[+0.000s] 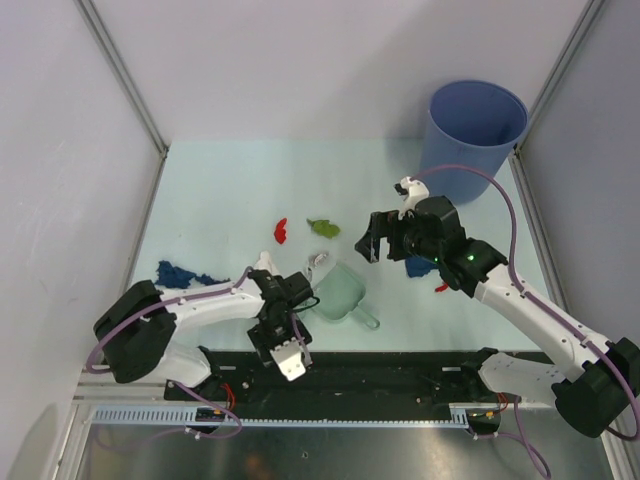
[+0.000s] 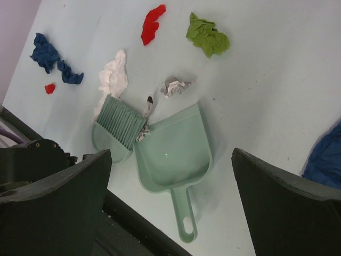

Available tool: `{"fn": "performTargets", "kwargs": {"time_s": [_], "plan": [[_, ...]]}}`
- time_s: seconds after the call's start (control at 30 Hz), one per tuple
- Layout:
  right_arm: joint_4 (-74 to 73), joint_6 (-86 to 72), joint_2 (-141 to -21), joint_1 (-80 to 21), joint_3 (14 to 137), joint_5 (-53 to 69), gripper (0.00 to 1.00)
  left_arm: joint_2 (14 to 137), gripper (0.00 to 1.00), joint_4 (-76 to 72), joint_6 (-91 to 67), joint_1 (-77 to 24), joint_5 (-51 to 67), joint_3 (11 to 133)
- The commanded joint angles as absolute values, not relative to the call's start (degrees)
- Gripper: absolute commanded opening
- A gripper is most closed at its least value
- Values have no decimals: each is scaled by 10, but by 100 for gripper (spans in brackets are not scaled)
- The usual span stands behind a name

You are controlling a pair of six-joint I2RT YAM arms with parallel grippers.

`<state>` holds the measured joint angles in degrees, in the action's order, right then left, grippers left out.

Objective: Sweep away the paper scraps from the table

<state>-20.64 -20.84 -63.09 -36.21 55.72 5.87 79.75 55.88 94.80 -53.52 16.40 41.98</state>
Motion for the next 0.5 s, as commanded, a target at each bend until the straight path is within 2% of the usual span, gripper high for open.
{"fn": "performTargets", "kwargs": {"time_s": [0.0, 0.2, 0.23, 0.4, 0.47], "plan": [[-188, -209, -624, -366, 557, 75, 100, 815, 74, 489, 1003, -538, 149, 403], [-190, -211, -622, -367, 557, 78, 100, 825, 56, 422, 1007, -538, 143, 373], [-188, -211, -622, -367, 557, 79, 100, 830, 49, 408, 1004, -538, 143, 370], [-185, -212, -617, -367, 557, 86, 100, 831, 37, 396, 983, -539, 166, 363], [-188, -210, -615, -367, 557, 84, 100, 821, 26, 394, 990, -539, 170, 356]]}}
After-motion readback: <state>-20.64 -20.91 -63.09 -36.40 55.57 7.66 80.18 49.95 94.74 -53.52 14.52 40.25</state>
